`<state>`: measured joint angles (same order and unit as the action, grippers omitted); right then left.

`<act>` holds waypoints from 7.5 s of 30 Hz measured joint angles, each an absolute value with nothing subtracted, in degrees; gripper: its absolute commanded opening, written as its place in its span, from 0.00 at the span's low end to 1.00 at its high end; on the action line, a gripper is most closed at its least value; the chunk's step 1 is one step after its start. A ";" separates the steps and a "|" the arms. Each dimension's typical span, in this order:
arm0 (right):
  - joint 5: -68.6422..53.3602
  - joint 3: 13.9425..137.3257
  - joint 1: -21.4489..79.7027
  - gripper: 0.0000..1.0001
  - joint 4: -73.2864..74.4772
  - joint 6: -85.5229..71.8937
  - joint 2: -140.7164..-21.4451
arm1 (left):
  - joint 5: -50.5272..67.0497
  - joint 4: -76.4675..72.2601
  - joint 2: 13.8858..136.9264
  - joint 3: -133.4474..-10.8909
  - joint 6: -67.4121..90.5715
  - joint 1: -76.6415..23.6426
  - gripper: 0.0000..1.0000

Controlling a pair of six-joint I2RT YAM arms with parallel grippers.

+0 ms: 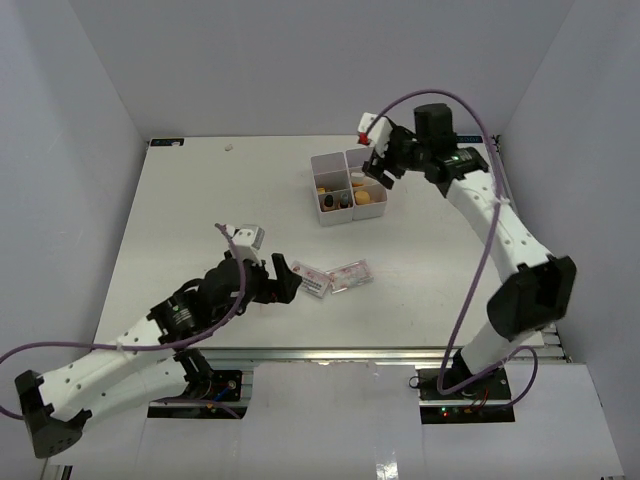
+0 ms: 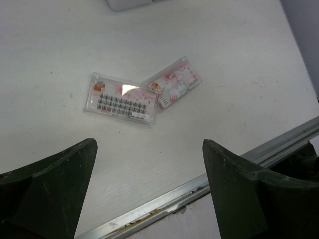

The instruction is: Organize the makeup

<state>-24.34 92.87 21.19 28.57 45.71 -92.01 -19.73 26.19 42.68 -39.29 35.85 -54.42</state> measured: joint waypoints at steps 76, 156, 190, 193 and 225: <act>-48.62 44.08 5.21 0.90 8.34 9.56 -54.64 | -0.94 49.01 104.87 -71.61 85.55 -36.56 0.96; -50.45 41.43 3.38 0.90 4.67 9.15 -57.10 | -35.87 -18.55 121.74 -97.23 -3.59 -37.88 0.01; -51.16 41.43 3.38 0.90 4.45 9.13 -57.39 | -38.96 -18.48 129.25 -103.22 -2.43 -38.93 0.76; -51.16 41.43 3.38 0.90 4.45 9.18 -57.39 | -37.76 -17.49 129.08 -102.82 -1.81 -39.00 0.81; -52.99 44.54 24.01 0.90 38.18 70.94 -64.48 | 4.54 10.95 66.88 -58.04 11.87 -35.91 0.98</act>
<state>-52.99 44.54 24.01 38.18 70.94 -64.48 4.54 10.95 66.88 -58.04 11.87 -35.91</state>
